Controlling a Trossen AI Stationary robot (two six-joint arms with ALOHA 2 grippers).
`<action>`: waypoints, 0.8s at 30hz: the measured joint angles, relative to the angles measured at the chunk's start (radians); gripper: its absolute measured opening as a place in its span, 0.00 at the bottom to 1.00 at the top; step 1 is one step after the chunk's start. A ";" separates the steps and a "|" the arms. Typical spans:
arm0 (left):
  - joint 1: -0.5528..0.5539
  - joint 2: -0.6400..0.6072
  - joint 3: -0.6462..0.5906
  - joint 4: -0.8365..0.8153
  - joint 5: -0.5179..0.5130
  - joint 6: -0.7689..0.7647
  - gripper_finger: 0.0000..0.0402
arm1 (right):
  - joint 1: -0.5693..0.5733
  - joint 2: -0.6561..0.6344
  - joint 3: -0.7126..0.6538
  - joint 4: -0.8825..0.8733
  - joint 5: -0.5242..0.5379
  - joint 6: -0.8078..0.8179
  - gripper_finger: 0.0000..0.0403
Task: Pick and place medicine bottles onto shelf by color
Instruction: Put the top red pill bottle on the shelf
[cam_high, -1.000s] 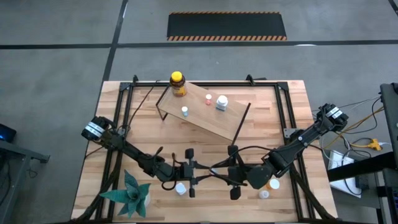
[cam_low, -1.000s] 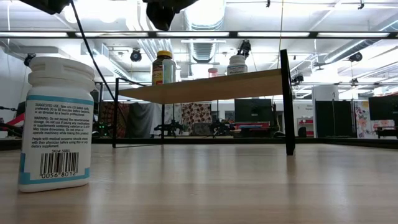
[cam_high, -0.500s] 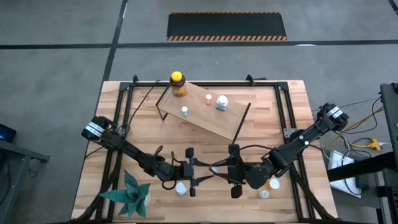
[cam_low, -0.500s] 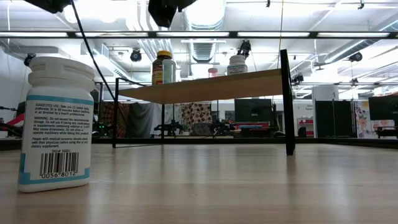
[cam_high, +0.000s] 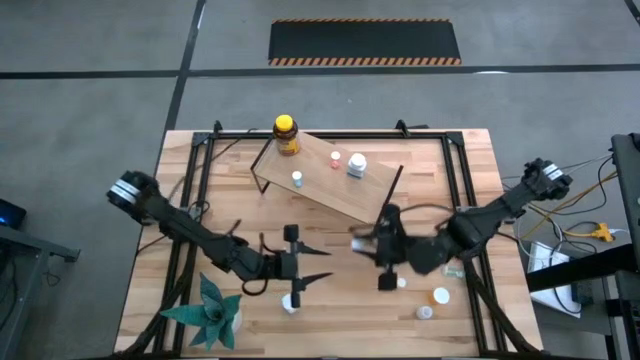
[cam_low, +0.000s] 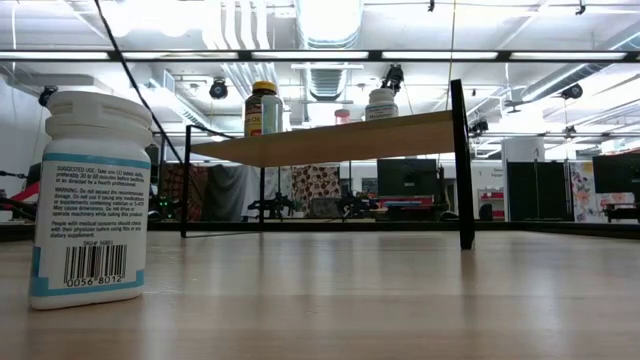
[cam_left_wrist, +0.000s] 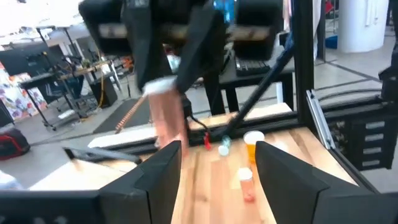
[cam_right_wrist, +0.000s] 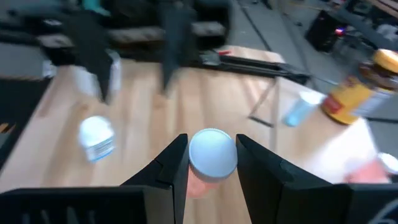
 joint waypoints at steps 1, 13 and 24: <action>0.000 -0.026 0.000 -0.024 0.000 0.007 0.47 | -0.020 -0.013 -0.007 0.003 0.000 0.000 0.26; -0.003 -0.209 -0.006 -0.247 0.000 0.007 0.47 | -0.281 -0.037 -0.111 0.009 -0.032 0.051 0.26; -0.003 -0.270 -0.042 -0.290 0.000 0.006 0.47 | -0.468 -0.024 -0.189 0.012 -0.083 0.101 0.26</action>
